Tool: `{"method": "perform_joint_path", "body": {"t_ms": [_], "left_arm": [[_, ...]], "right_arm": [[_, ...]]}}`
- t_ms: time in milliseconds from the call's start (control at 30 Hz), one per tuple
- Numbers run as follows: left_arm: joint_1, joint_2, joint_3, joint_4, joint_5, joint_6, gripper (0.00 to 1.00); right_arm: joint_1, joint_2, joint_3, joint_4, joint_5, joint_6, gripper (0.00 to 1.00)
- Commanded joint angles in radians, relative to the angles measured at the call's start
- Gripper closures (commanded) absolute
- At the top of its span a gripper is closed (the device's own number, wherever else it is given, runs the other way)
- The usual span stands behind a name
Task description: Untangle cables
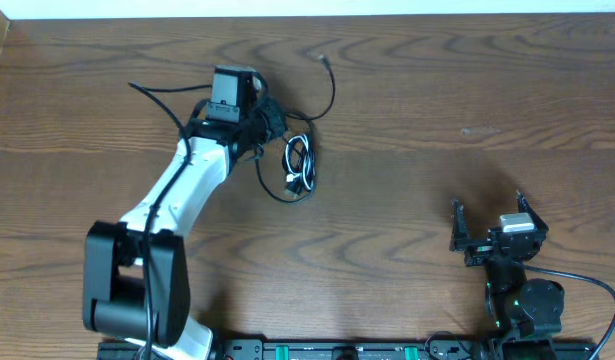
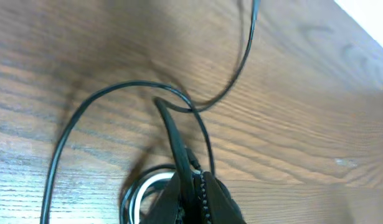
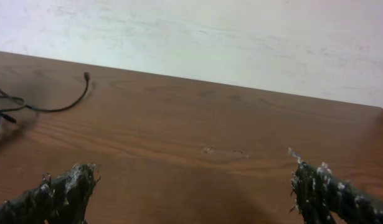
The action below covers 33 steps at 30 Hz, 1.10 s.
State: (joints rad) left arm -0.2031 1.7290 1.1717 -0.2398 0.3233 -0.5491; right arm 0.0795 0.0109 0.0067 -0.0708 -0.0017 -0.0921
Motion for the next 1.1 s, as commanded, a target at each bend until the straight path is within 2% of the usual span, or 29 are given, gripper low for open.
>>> {"method": "perform_joint_path", "body": {"t_ms": [0, 433, 700, 900, 1067], "left_arm": [[0.002, 0.002, 0.017, -0.051, -0.06, 0.018, 0.93], [0.0, 0.05, -0.002, -0.166, -0.063, 0.035, 0.92], [-0.002, 0.05, 0.186, -0.355, -0.062, 0.066, 0.92], [-0.016, 0.05, 0.224, -0.419, -0.061, 0.067, 0.93], [-0.019, 0.05, 0.288, -0.494, 0.081, 0.093, 0.92]], "right_arm": [[-0.006, -0.003, -0.002, -0.004, -0.002, -0.01, 0.01], [-0.006, -0.003, -0.002, -0.004, -0.002, -0.01, 0.01], [-0.006, -0.003, -0.002, -0.004, -0.002, -0.01, 0.01], [-0.006, -0.003, -0.002, -0.004, -0.002, -0.01, 0.01], [-0.006, -0.003, -0.002, -0.004, -0.002, -0.01, 0.01]]}}
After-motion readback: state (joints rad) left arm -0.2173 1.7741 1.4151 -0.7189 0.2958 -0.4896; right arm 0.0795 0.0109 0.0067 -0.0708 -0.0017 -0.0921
